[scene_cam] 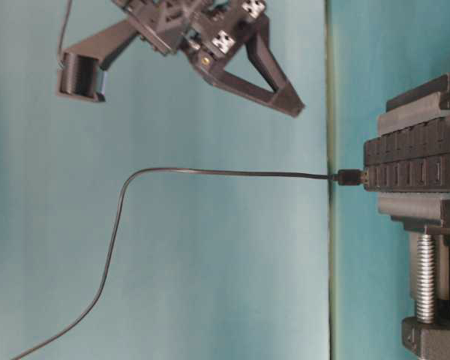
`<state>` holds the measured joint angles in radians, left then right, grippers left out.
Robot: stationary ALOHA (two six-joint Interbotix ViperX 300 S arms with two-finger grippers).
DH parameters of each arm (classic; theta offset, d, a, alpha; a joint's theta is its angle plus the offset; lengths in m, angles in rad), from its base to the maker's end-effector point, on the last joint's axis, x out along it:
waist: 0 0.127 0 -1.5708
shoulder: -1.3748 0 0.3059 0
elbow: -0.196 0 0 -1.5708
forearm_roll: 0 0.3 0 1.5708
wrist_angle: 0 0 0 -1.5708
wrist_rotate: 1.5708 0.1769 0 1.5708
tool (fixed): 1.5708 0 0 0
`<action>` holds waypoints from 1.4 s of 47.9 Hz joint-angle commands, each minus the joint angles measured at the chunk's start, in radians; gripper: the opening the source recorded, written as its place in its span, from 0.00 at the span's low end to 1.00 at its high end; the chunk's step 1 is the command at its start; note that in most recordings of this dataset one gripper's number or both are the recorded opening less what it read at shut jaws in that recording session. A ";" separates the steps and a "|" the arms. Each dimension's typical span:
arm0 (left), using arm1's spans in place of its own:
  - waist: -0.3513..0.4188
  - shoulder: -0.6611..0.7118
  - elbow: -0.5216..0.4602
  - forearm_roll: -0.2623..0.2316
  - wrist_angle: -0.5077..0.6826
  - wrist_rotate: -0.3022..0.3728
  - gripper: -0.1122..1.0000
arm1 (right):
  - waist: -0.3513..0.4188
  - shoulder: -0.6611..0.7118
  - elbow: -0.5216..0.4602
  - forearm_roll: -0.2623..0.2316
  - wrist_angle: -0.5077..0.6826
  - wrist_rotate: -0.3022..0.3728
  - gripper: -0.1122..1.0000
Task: Insert the USB into the center port of the fixed hub
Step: 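Move the right gripper over the cable plug at the hub's end port, then lower the right gripper and close it on the black cable's plug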
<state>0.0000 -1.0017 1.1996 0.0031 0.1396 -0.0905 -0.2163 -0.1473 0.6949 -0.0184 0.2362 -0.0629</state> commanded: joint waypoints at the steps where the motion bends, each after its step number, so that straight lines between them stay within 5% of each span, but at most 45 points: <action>1: -0.002 -0.005 -0.029 0.000 0.000 -0.002 0.10 | -0.003 0.008 -0.035 0.000 -0.020 -0.018 0.09; 19: -0.002 -0.011 -0.029 0.002 0.014 -0.002 0.10 | -0.003 0.100 -0.114 0.000 -0.023 -0.061 0.09; 67: -0.002 -0.011 -0.028 0.002 0.014 -0.002 0.10 | -0.003 0.166 -0.138 0.000 -0.034 -0.066 0.10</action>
<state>-0.0015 -1.0170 1.1888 0.0031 0.1580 -0.0905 -0.2178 0.0291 0.5783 -0.0184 0.2117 -0.1181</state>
